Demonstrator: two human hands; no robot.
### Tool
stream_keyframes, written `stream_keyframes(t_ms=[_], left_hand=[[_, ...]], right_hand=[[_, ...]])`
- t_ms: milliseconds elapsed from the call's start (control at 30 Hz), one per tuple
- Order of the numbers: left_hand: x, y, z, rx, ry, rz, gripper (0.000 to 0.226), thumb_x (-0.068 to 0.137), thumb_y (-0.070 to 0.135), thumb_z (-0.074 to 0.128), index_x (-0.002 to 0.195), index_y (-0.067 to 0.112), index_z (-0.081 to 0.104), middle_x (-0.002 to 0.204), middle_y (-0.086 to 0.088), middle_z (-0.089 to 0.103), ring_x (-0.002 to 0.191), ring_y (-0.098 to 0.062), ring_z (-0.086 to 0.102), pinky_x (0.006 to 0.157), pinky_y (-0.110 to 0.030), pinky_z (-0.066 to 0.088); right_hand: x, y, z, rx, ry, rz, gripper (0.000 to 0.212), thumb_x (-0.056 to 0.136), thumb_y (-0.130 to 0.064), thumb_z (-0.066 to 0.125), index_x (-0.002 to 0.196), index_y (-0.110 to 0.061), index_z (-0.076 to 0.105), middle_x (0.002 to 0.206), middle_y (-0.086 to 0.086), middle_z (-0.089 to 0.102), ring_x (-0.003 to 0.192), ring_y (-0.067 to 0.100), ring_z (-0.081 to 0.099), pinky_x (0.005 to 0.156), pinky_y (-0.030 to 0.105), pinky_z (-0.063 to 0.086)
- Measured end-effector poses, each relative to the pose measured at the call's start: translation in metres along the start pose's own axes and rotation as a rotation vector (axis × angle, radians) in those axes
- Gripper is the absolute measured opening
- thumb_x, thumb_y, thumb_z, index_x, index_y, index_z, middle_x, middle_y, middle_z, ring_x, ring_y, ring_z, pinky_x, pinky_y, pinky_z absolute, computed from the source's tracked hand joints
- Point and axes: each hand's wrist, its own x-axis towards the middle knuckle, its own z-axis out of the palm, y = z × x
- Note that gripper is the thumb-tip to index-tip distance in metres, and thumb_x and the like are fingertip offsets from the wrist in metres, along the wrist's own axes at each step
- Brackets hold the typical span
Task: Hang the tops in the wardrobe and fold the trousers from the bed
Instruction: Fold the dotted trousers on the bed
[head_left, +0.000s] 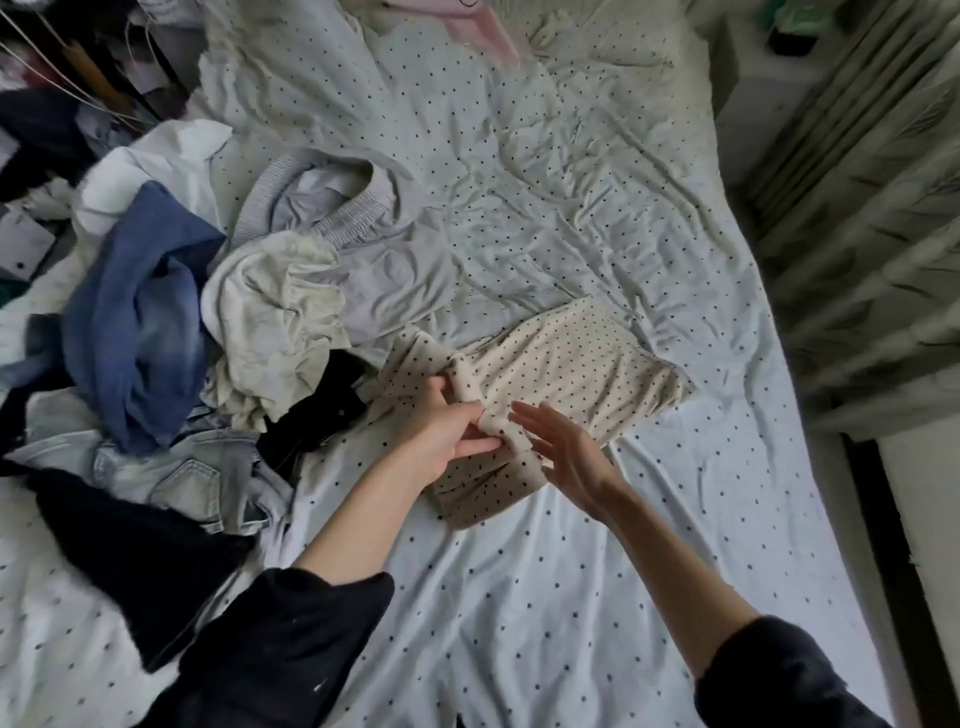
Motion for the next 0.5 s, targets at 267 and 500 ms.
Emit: stream_keyframes(t_ms=[267, 500], left_hand=[[0.055, -0.030, 0.024, 0.184, 0.345, 0.045, 0.027, 0.093, 0.004, 0.047, 0.119, 0.009, 0.053, 0.102, -0.012, 0.059, 0.078, -0.018, 0.056, 0.067, -0.030, 0.053], [0.077, -0.063, -0.016, 0.079, 0.359, -0.133, 0.038, 0.090, 0.015, 0.061, 0.125, 0.011, 0.048, 0.100, 0.000, 0.060, 0.081, -0.015, 0.056, 0.069, -0.031, 0.046]], right_hand=[[0.030, 0.001, -0.076, -0.530, 0.237, -0.094, 0.044, 0.099, -0.025, 0.045, 0.140, -0.009, 0.042, 0.148, 0.010, 0.038, 0.136, 0.021, 0.035, 0.113, 0.037, 0.028], [0.055, 0.019, -0.051, -1.032, 0.212, -0.428, 0.039, 0.096, -0.021, 0.050, 0.135, -0.017, 0.051, 0.145, 0.008, 0.041, 0.132, 0.027, 0.038, 0.108, 0.036, 0.030]])
